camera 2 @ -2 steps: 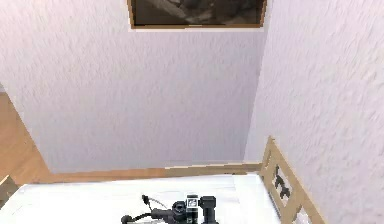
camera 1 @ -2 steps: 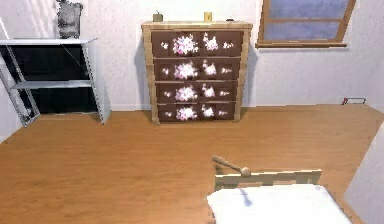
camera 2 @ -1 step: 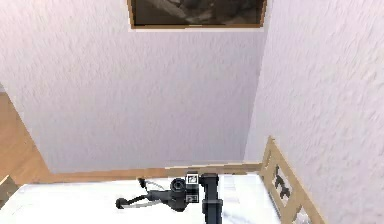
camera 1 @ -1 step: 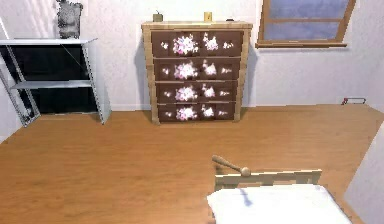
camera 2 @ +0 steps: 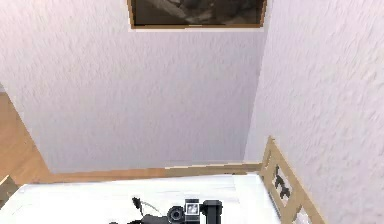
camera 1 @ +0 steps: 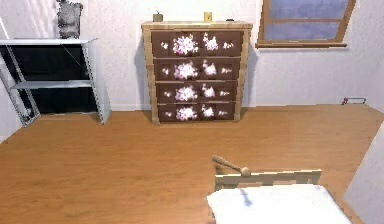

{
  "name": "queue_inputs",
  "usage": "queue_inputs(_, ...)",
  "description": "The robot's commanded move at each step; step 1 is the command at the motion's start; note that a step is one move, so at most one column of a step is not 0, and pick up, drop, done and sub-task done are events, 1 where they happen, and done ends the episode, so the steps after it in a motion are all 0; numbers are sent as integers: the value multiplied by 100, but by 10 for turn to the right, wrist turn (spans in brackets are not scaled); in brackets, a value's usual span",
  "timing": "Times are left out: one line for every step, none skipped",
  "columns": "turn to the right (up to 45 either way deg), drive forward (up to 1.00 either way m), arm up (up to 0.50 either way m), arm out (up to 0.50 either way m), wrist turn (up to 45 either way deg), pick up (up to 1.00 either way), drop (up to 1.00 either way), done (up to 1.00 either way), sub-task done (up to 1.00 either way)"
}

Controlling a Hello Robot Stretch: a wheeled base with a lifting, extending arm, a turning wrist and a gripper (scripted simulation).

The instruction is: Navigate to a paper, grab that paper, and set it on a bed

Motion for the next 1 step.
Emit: queue_inputs(0, 0, 0, 0, 0, 0, 0, 100, 0)
